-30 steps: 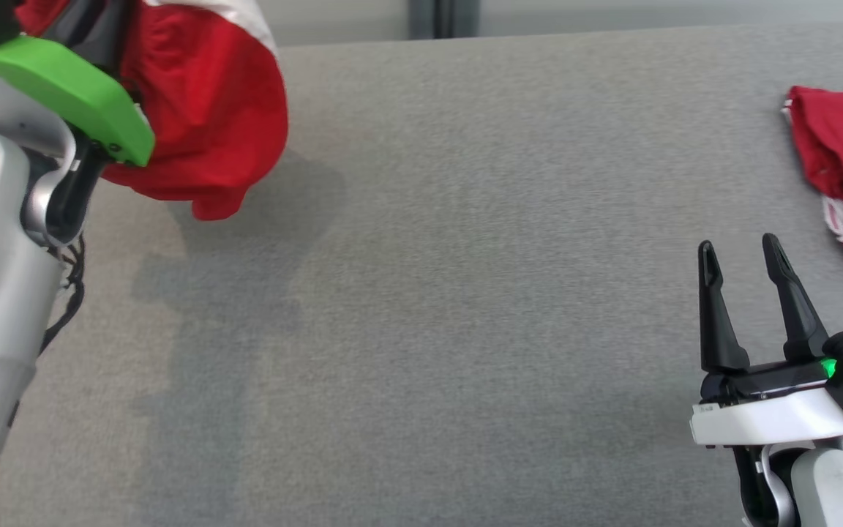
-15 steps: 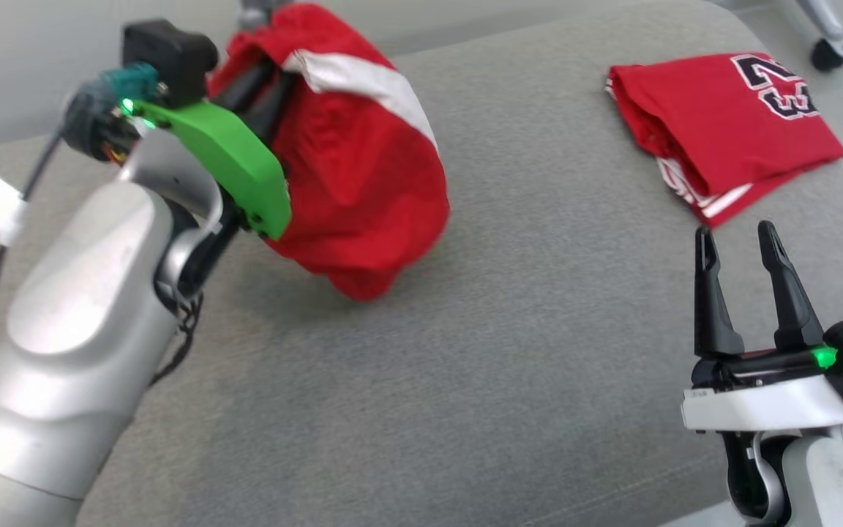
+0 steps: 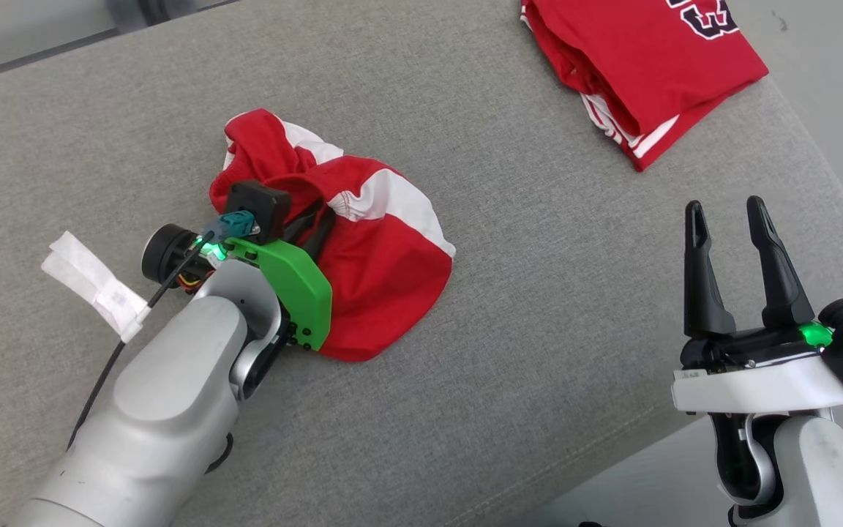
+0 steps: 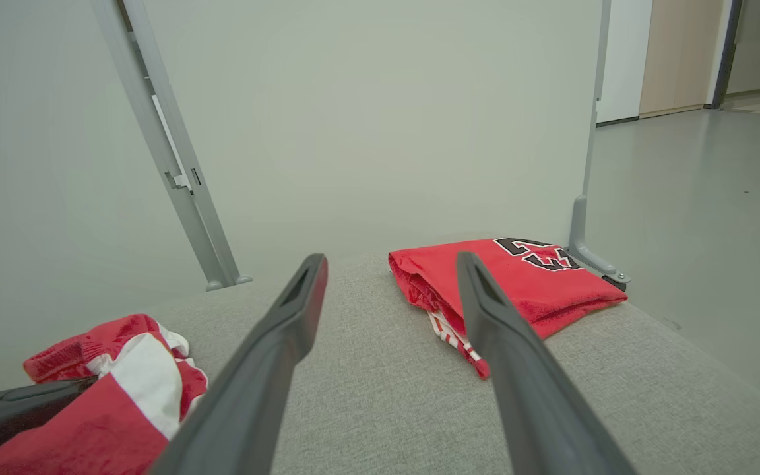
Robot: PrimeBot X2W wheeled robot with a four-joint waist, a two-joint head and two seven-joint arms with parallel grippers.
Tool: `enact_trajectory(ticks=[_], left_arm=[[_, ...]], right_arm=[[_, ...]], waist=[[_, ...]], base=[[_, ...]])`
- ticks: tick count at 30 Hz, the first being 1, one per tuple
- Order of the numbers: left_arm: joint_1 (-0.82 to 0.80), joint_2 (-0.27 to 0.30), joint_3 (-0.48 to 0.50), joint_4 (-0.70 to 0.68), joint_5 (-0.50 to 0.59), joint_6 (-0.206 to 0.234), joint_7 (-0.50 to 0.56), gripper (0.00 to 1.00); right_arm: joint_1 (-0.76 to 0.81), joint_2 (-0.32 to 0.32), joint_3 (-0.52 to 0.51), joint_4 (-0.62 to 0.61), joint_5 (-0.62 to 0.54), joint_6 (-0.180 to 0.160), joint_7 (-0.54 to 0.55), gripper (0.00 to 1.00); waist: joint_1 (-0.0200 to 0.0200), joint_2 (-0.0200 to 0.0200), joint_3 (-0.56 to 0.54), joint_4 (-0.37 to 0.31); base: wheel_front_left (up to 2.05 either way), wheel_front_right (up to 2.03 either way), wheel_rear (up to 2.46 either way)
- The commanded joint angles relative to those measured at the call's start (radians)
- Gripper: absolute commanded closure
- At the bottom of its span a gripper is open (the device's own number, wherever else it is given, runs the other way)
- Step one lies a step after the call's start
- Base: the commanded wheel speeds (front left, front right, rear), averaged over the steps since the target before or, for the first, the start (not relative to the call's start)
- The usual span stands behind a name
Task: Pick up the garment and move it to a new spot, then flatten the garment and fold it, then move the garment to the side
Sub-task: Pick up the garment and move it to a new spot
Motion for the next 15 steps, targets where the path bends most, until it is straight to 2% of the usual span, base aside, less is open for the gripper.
enact_trajectory(ticks=[1,2,8,15], left_arm=[[0.009,-0.004,-0.001,0.013,0.007,-0.005,-0.016,0.39],[0.003,-0.011,-0.002,0.022,0.013,-0.005,-0.035,0.0],[-0.016,-0.05,-0.004,0.023,0.028,-0.001,-0.128,0.0],[0.1,-0.065,0.012,-0.034,-0.007,0.031,-0.201,0.0]], right_arm=[[-0.011,0.001,-0.004,0.003,0.0,-0.001,-0.002,0.0],[-0.008,0.001,-0.007,0.004,-0.004,-0.001,-0.002,0.0],[0.014,0.0,-0.024,0.01,-0.031,-0.001,-0.002,0.0],[0.052,-0.001,-0.047,0.018,-0.074,-0.001,-0.002,0.0]], waist=[[0.0,-0.0001,0.032,-0.029],[0.0,-0.0001,0.03,-0.022],[0.0,-0.0001,-0.016,0.053],[0.0,-0.0001,-0.123,0.212]], base=[[0.0,0.0,0.0],[0.0,0.0,0.0],[0.0,0.0,0.0],[0.0,0.0,0.0]])
